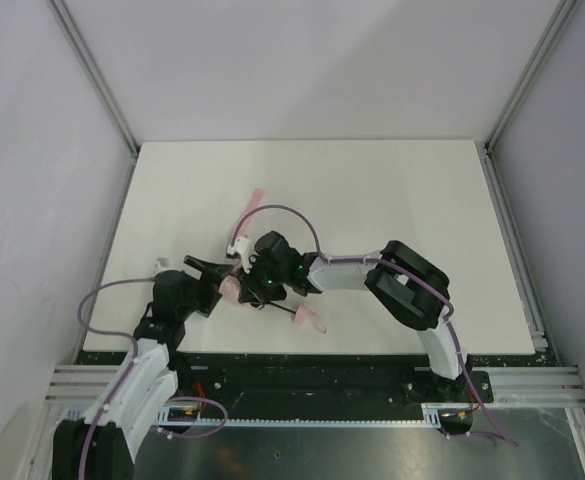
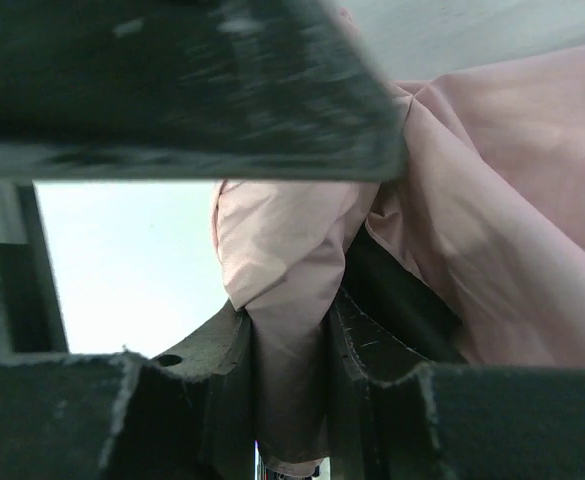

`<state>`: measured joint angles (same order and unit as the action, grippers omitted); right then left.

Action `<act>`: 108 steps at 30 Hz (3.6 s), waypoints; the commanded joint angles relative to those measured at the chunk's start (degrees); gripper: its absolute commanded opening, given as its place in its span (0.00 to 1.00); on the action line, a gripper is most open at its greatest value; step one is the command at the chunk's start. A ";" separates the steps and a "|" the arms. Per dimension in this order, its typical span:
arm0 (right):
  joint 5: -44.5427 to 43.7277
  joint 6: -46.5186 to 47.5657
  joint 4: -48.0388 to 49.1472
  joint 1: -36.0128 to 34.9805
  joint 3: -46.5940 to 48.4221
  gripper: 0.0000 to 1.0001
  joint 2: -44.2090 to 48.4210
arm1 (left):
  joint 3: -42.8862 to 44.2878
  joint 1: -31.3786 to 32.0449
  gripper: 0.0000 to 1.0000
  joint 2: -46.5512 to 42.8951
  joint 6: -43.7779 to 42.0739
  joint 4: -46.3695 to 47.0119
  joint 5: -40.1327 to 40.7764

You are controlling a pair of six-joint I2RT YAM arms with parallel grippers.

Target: Put away the umbrella

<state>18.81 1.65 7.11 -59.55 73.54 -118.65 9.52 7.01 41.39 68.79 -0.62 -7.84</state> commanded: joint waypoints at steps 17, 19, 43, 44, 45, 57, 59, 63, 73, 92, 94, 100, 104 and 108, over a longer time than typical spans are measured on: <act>27.36 -25.42 -10.84 10.64 -0.44 0.00 -17.35 | 9.48 -0.93 0.96 -3.77 1.55 -20.95 0.19; 27.98 -24.80 -12.24 11.53 0.99 0.00 -18.22 | 10.04 -0.94 0.99 -1.11 2.01 -20.68 1.07; 31.88 -20.98 -12.56 12.29 4.42 0.00 -17.21 | 3.45 2.11 0.99 9.10 6.17 2.46 2.05; 31.85 -20.94 -12.48 12.37 4.47 0.00 -17.00 | 2.46 2.30 0.99 6.53 6.97 2.51 2.79; 31.79 -20.79 -12.43 12.36 4.44 0.00 -16.72 | 1.66 2.39 0.99 4.50 7.76 2.53 3.42; 31.65 -20.04 -12.12 12.19 4.93 0.00 -14.64 | 6.78 5.49 0.99 20.33 9.76 1.00 3.83; 32.00 -18.95 -12.41 11.85 4.94 0.00 -13.84 | 6.64 5.79 0.99 23.39 10.30 1.05 5.60; 32.17 -16.29 -12.97 10.42 4.87 0.00 -11.12 | 6.21 6.36 0.92 27.89 9.13 3.96 7.44; 30.06 -13.66 -13.41 7.94 4.69 0.00 -6.71 | 3.73 7.71 0.38 25.75 4.70 13.24 10.98; 12.01 -34.78 -2.01 18.30 -7.04 0.69 16.35 | -0.50 7.96 0.00 13.66 -2.83 15.93 3.93; 10.69 -36.61 -0.37 19.37 -7.63 0.70 16.96 | -0.91 7.94 0.00 12.61 -2.91 16.34 3.39; 4.46 -43.60 3.06 24.69 -11.96 0.71 18.00 | -1.19 7.94 0.00 11.12 -3.06 17.16 1.49; 3.42 -45.96 6.31 28.02 -14.68 0.71 15.11 | -1.20 8.01 0.00 11.55 -2.61 17.41 1.09; 3.80 -41.45 6.57 27.93 -15.54 0.70 14.34 | -1.03 7.99 0.00 12.00 -2.55 17.62 0.79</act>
<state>24.23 -41.67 10.07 -31.14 58.74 -103.88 8.56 14.98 53.34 67.40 15.75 -6.15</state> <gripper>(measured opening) 0.705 0.024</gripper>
